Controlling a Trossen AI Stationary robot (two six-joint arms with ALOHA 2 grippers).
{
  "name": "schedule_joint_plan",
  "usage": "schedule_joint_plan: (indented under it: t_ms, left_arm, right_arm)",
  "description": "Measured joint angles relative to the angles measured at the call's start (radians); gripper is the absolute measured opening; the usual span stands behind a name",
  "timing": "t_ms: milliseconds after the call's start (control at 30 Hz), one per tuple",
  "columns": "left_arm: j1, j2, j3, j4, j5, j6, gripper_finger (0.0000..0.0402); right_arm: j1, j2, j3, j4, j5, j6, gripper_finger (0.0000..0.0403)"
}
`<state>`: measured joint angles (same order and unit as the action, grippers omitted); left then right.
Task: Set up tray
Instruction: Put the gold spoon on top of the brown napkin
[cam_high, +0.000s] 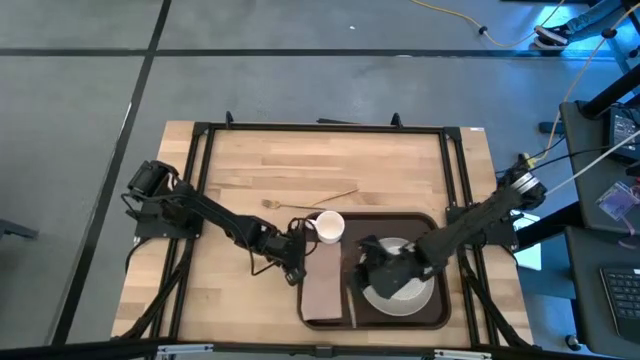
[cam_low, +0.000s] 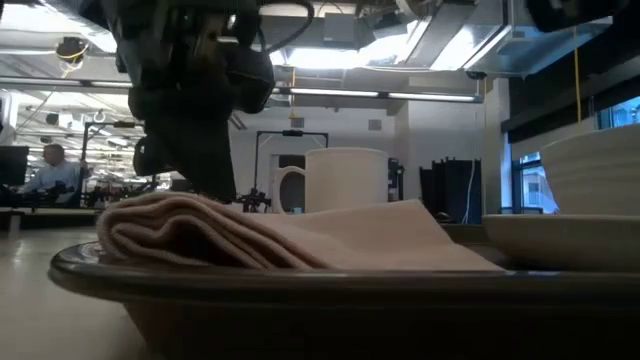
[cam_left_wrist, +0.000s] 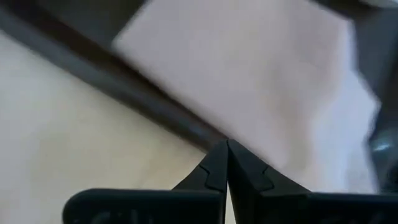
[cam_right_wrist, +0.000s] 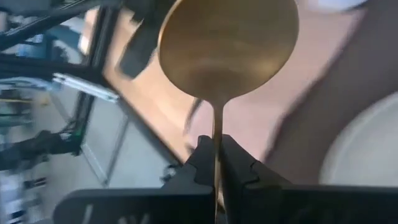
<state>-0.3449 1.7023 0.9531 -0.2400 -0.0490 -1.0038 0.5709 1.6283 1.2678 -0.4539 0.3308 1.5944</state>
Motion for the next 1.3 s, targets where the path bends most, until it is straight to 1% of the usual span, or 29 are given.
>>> schedule_joint_plan:
  t_ms: [100, 200, 267, 400, 500, 600, 767, 867, 933, 1067, 1167, 1300]
  left_arm:
    - [0.013, -0.018, 0.0, -0.071, 0.011, 0.051, 0.0002]
    - [0.015, -0.065, 0.0, -0.18, 0.011, 0.125, 0.0001]
    - [0.014, -0.116, -0.001, -0.281, -0.005, 0.175, 0.0001]
    - [0.004, -0.229, 0.0, -0.408, -0.062, 0.264, 0.0003]
    - [-0.002, -0.313, 0.0, -0.45, -0.119, 0.314, 0.0001]
    - [-0.008, -0.386, 0.0, -0.466, -0.169, 0.351, 0.0002]
    - [-0.011, -0.465, 0.0, -0.468, -0.207, 0.415, 0.0001]
    - [-0.018, -0.484, 0.0, -0.471, -0.232, 0.434, 0.0002]
    - [-0.021, -0.487, 0.0, -0.471, -0.23, 0.45, 0.0003]
    - [-0.036, -0.484, 0.0, -0.476, -0.214, 0.466, 0.0001]
    - [-0.048, -0.481, 0.0, -0.479, -0.216, 0.468, 0.0003]
    - [-0.061, -0.481, 0.0, -0.48, -0.219, 0.468, 0.0001]
  right_arm:
    - [-0.024, 0.066, 0.001, 0.103, -0.043, 0.027, 0.0]
    - [-0.051, 0.133, 0.049, 0.084, -0.058, 0.059, 0.0]
    - [-0.067, 0.182, 0.113, 0.012, -0.061, 0.096, 0.0]
    - [-0.09, 0.301, 0.279, -0.168, -0.067, 0.138, 0.0]
    - [-0.1, 0.388, 0.401, -0.297, -0.099, 0.165, 0.0]
    - [-0.105, 0.452, 0.477, -0.374, -0.131, 0.23, 0.0]
    - [-0.11, 0.504, 0.492, -0.415, -0.187, 0.282, 0.0]
    - [-0.118, 0.524, 0.492, -0.463, -0.211, 0.284, 0.0]
    - [-0.13, 0.527, 0.492, -0.47, -0.232, 0.285, 0.0]
    - [-0.152, 0.523, 0.492, -0.437, -0.235, 0.282, 0.0]
    - [-0.165, 0.52, 0.492, -0.441, -0.2, 0.28, 0.0]
    - [-0.176, 0.535, 0.492, -0.442, -0.196, 0.26, 0.0]
